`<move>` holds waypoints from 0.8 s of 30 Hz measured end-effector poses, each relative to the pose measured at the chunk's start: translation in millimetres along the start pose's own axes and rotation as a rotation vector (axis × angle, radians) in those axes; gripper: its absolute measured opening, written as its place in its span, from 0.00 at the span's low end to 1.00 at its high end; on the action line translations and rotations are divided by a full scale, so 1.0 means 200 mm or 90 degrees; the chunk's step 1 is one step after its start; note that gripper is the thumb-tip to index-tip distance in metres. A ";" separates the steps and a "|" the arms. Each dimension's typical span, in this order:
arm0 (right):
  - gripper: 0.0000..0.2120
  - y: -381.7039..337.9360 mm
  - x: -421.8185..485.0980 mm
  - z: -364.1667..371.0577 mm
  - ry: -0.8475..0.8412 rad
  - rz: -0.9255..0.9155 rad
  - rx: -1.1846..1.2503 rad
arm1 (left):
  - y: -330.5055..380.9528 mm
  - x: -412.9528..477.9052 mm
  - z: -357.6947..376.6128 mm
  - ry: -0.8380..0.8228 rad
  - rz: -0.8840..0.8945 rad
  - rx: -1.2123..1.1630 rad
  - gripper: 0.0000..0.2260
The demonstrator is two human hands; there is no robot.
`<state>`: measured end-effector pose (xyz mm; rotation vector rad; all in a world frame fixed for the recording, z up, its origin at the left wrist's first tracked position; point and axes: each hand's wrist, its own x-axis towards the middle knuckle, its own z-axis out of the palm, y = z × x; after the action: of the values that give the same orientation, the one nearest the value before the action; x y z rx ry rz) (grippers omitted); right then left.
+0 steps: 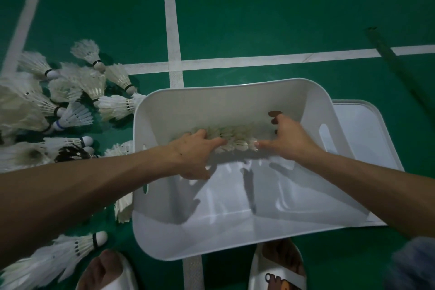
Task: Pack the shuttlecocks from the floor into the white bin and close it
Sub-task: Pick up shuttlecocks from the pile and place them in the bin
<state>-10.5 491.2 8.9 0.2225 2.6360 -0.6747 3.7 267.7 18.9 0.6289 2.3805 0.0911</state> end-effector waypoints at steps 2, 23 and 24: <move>0.40 -0.05 -0.05 -0.05 0.028 -0.033 -0.074 | 0.00 -0.02 -0.04 0.037 -0.003 -0.015 0.32; 0.23 -1.39 0.20 0.09 -0.092 -0.443 -0.213 | -0.99 -0.47 -0.21 0.320 -0.272 -0.405 0.21; 0.23 -1.43 0.26 0.13 -0.114 -0.435 -0.234 | -1.05 -0.46 -0.16 0.316 -0.280 -0.421 0.22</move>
<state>-119.1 232.4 87.8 -0.8330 2.5742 -0.3600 -42.2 43.5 50.6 -0.2647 2.6611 0.8805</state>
